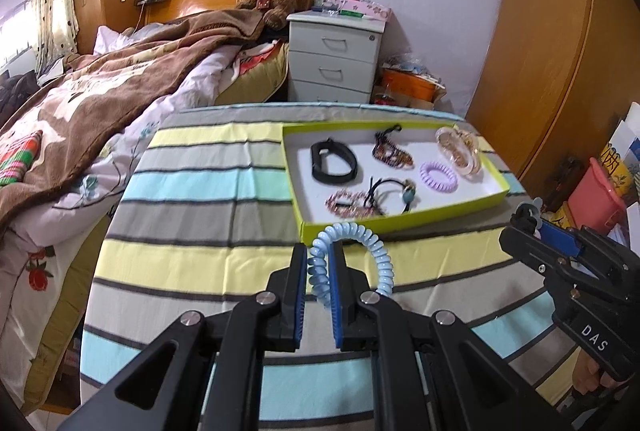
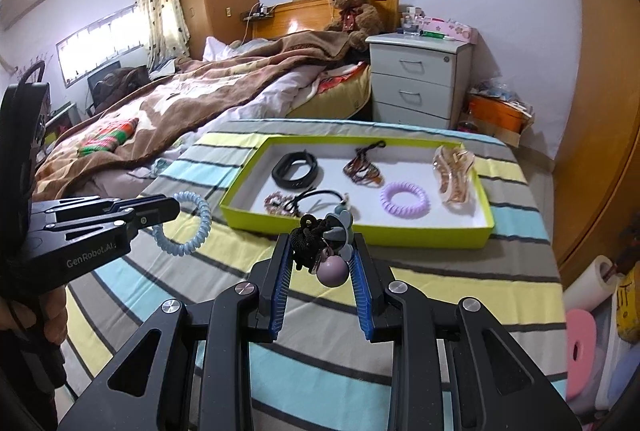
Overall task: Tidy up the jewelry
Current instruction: 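Carry the black clip and blue coil tie with both tools over the lid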
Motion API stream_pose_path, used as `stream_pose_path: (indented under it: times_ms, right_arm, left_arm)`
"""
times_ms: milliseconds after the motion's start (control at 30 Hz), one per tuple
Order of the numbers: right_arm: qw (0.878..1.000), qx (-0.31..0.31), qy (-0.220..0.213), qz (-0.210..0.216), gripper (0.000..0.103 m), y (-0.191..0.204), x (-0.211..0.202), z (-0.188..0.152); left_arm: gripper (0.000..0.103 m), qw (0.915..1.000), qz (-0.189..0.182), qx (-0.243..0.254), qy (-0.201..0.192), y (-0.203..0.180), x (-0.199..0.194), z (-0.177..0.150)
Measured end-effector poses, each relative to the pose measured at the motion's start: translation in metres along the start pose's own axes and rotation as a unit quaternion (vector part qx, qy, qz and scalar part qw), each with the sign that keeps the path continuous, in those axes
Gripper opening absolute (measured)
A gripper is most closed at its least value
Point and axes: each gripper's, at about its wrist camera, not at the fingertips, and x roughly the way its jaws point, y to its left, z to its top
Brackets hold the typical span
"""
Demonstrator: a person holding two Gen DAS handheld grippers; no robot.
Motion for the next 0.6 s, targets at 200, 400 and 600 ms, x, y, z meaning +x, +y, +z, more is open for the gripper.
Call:
stream_pose_path:
  times_ms: [200, 400, 600]
  right_arm:
    - [1.000, 0.006, 0.000, -0.009, 0.029, -0.013, 0.004, 0.011]
    - [1.000, 0.012, 0.003, -0.021, 0.029, -0.029, 0.013, 0.024]
    - [0.999, 0.013, 0.009, -0.034, 0.029, -0.043, 0.031, 0.039]
  left_arm:
    - [0.011, 0.9999, -0.012, 0.003, -0.009, -0.007, 0.006, 0.021]
    - [0.011, 0.9996, -0.024, 0.002, -0.014, -0.013, 0.016, 0.041]
    - [0.011, 0.9989, -0.045, -0.004, -0.010, -0.018, 0.035, 0.060]
